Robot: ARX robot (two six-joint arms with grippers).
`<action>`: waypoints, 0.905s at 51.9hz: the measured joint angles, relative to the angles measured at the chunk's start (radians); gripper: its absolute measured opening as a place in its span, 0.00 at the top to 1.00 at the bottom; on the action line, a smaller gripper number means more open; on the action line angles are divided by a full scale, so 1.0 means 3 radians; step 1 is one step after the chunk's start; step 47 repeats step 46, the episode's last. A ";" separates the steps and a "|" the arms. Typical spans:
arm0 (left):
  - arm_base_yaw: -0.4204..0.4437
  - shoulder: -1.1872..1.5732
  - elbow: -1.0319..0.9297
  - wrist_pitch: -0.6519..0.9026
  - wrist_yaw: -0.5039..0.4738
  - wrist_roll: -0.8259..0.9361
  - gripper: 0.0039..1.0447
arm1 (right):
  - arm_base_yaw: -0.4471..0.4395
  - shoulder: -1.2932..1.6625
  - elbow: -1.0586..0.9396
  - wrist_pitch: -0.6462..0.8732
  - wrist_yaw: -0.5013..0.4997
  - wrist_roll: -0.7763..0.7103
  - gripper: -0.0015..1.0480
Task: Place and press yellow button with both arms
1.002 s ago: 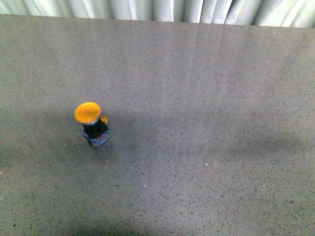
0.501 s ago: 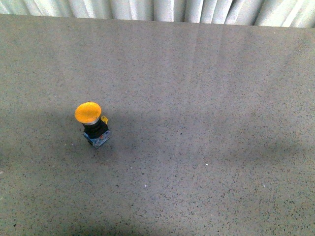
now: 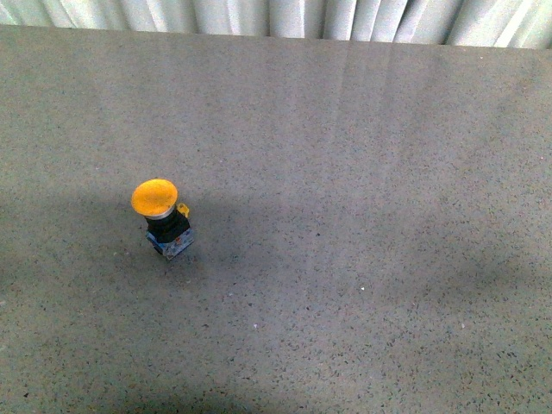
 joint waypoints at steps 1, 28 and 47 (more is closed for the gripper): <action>0.0000 0.0000 0.0000 0.0000 0.0001 0.0000 0.70 | 0.0000 0.0000 0.0000 0.0000 0.0000 0.0001 0.77; 0.0000 0.0000 0.0000 0.0000 0.0000 0.0008 0.09 | 0.0000 0.0000 0.0000 0.0000 0.0000 0.0000 0.09; 0.0000 0.0000 0.0000 0.0000 0.0000 0.0008 0.09 | 0.0000 0.0000 0.0000 0.0000 0.0000 0.0001 0.09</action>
